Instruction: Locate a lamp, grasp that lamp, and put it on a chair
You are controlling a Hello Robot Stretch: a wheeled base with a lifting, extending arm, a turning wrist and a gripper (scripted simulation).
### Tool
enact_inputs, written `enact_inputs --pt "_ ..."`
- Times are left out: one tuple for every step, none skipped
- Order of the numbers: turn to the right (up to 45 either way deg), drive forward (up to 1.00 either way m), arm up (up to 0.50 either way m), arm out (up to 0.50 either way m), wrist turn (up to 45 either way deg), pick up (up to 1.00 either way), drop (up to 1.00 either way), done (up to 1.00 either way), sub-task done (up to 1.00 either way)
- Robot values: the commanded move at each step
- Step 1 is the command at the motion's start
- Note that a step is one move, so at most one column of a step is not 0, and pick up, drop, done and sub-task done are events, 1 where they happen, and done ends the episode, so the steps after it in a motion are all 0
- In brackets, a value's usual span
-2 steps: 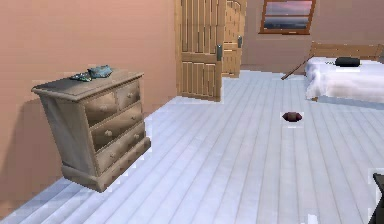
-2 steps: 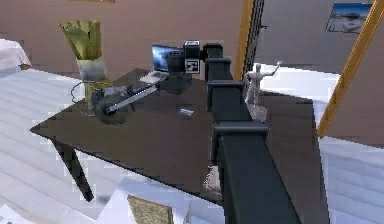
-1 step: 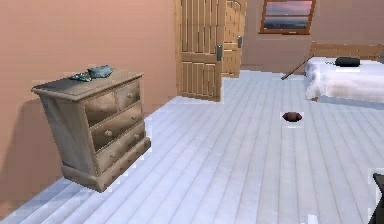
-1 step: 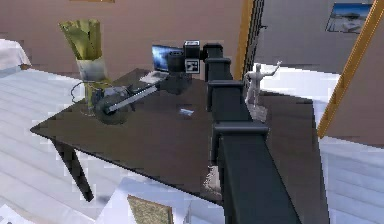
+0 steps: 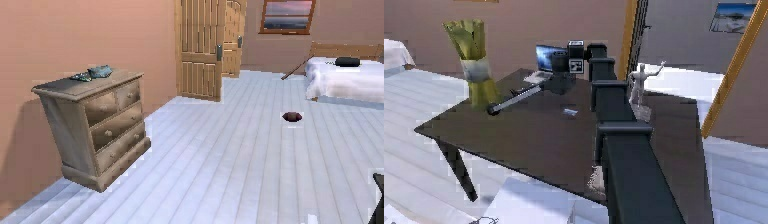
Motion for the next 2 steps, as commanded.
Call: enact_inputs --pt "0.0 0.00 0.00 -0.10 0.0 0.00 0.00 0.00 0.00" --pt "0.0 0.00 0.00 0.00 0.0 0.00 0.00 1.00 0.00"
